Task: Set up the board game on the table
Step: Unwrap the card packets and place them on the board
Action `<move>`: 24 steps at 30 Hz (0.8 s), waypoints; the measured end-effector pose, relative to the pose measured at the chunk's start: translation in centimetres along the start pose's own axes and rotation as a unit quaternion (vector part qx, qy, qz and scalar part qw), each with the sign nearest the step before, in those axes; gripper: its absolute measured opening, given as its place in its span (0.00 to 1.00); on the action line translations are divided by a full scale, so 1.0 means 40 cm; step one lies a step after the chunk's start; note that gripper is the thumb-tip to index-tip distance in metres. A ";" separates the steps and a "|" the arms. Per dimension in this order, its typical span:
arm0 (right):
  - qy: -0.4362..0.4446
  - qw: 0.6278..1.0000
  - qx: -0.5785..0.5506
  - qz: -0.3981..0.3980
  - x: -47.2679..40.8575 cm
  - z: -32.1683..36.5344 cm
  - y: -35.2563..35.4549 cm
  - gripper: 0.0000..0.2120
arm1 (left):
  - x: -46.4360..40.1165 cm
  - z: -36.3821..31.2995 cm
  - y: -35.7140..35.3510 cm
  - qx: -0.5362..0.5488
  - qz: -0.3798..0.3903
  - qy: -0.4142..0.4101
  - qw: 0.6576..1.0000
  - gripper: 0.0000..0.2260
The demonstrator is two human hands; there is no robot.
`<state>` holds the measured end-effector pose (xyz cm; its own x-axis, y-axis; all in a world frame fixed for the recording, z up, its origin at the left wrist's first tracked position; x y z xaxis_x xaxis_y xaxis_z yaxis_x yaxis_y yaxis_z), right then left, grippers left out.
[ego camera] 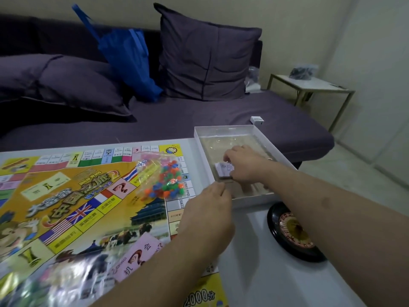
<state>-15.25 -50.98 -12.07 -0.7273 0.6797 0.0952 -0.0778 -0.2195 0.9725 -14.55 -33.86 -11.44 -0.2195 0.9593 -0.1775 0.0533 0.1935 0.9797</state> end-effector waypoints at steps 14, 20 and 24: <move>-0.025 1.000 -0.011 -0.014 0.016 0.018 0.024 0.17 | 0.004 -0.012 -0.007 -0.005 0.017 -0.003 1.000 0.23; -0.012 0.997 -0.067 -0.021 0.033 0.011 0.033 0.13 | 0.002 -0.014 -0.014 -0.025 0.037 -0.004 0.999 0.24; 0.007 0.998 -0.056 -0.025 0.046 0.016 0.037 0.11 | 0.005 -0.017 -0.005 -0.028 0.034 -0.007 0.999 0.24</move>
<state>-16.26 -49.59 -10.34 -0.7307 0.6812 0.0441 -0.1892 -0.2642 0.9457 -15.28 -33.85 -11.62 -0.2042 0.9725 -0.1120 0.0131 0.1172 0.9930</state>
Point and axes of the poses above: each hand's wrist, its own x-axis away from the middle knuckle, its own y-axis out of the back of the hand, z = x × y, the point moved 10 cm from there along -x, towards the middle knuckle, and after that the axes turned 12 degrees about -x, right-handed, at the moved point
